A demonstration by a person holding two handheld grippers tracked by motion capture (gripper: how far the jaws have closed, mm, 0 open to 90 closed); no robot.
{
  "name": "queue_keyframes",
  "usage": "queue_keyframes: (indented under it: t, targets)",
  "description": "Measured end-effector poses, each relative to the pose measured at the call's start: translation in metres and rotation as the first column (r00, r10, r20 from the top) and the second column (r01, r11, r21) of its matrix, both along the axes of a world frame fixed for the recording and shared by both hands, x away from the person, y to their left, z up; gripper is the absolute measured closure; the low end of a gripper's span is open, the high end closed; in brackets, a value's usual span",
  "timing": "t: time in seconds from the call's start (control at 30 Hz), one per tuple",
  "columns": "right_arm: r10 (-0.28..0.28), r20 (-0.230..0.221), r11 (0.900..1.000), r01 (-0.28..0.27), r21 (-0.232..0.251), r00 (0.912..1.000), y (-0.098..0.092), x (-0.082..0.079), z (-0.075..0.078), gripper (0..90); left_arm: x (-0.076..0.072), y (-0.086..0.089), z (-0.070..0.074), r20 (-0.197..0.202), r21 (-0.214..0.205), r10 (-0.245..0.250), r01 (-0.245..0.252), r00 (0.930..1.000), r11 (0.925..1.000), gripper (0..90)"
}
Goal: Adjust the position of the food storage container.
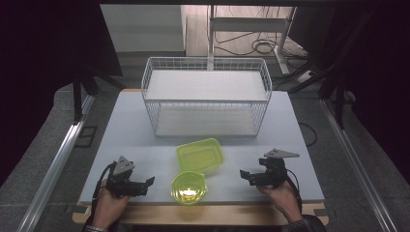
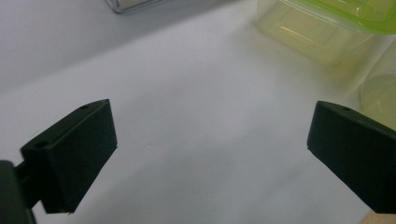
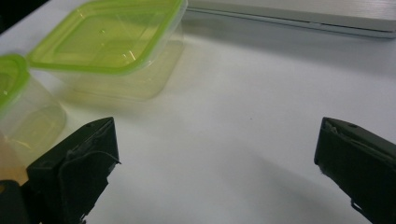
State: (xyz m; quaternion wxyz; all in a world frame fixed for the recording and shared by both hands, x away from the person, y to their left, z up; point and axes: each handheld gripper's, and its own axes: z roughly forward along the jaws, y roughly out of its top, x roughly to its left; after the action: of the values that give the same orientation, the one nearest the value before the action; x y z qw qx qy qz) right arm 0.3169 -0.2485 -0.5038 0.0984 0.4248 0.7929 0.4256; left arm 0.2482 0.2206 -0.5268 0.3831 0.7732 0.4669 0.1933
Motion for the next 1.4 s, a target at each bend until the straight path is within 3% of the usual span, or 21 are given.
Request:
queue_keyframes:
  t: [0.13, 0.27, 0.33, 0.43, 0.5, 0.6, 0.7, 0.87, 1.0, 1.07, 1.1, 1.23, 1.27, 1.37, 1.4]
  targets:
    - [0.008, -0.002, 0.9990, -0.008, -0.044, 1.0000, 0.004, 0.000, -0.002, 2.8, 0.001, 0.000, -0.001, -0.007, 0.018, 0.011, -0.011, 0.9999, 0.9998, 4.5]
    - [0.007, 0.001, 0.9976, -0.006, -0.069, 1.0000, 0.005, 0.001, -0.002, 4.7, 0.002, 0.003, -0.001, 0.004, -0.007, 0.019, -0.019, 0.9998, 0.9998, 4.5]
    - [0.003, -0.007, 0.9976, -0.003, -0.069, 1.0000, 0.005, 0.002, -0.003, 5.4, 0.001, 0.005, 0.001, 0.018, -0.018, 0.019, -0.019, 0.9997, 0.9997, 4.5]
    - [0.001, -0.010, 0.9982, -0.002, -0.060, 0.9999, 0.006, 0.002, -0.004, 5.6, -0.001, 0.003, 0.005, 0.047, -0.042, -0.020, 0.022, 0.9987, 0.9989, 3.8]
    - [-0.001, -0.012, 0.9987, 0.000, -0.050, 0.9999, 0.006, 0.002, -0.004, 5.6, -0.001, 0.000, 0.007, 0.044, -0.051, -0.041, 0.044, 0.9982, 0.9978, 3.0]
    - [-0.002, -0.009, 0.9989, 0.002, -0.046, 1.0000, 0.006, 0.002, -0.004, 5.9, -0.001, -0.005, 0.007, 0.017, -0.022, -0.041, 0.041, 0.9990, 0.9989, 2.6]
    - [-0.004, -0.003, 0.9992, 0.004, -0.040, 1.0000, 0.006, 0.002, -0.004, 6.2, -0.001, -0.009, 0.010, -0.006, -0.018, -0.040, 0.040, 0.9992, 0.9990, 2.7]
    - [0.002, -0.008, 0.9989, -0.003, -0.047, 1.0000, 0.007, 0.002, -0.004, 6.6, -0.005, -0.012, 0.020, 0.003, -0.059, -0.070, 0.070, 0.9976, 0.9958, 4.3]
    - [0.005, -0.003, 0.9992, -0.005, -0.039, 1.0000, 0.007, 0.002, -0.004, 6.9, -0.010, -0.024, 0.036, 0.036, -0.054, -0.107, 0.109, 0.9936, 0.9926, 8.6]
    - [0.005, 0.000, 0.9993, -0.005, -0.037, 1.0000, 0.008, 0.001, -0.003, 7.0, -0.013, -0.033, 0.042, 0.050, -0.054, -0.141, 0.143, 0.9888, 0.9882, 10.1]
    - [0.005, 0.001, 0.9993, -0.005, -0.037, 1.0000, 0.008, 0.001, -0.003, 7.0, -0.015, -0.042, 0.048, 0.053, -0.060, -0.176, 0.179, 0.9829, 0.9819, 11.3]
    - [0.003, 0.008, 0.9992, -0.003, -0.039, 1.0000, 0.008, 0.001, -0.003, 7.3, -0.017, -0.055, 0.056, 0.063, -0.089, -0.221, 0.226, 0.9732, 0.9701, 17.3]
    - [0.001, 0.011, 0.9992, -0.001, -0.039, 0.9999, 0.008, 0.001, -0.002, 7.5, -0.019, -0.064, 0.060, 0.060, -0.097, -0.244, 0.249, 0.9680, 0.9638, 23.1]
    - [0.001, 0.012, 0.9992, 0.000, -0.039, 0.9999, 0.007, 0.001, -0.002, 7.6, -0.020, -0.073, 0.063, 0.064, -0.096, -0.263, 0.268, 0.9628, 0.9587, 37.1]
    - [-0.002, 0.012, 0.9993, 0.002, -0.037, 0.9999, 0.007, 0.001, -0.002, 7.7, -0.022, -0.083, 0.065, 0.060, -0.123, -0.291, 0.296, 0.9548, 0.9472, 41.9]
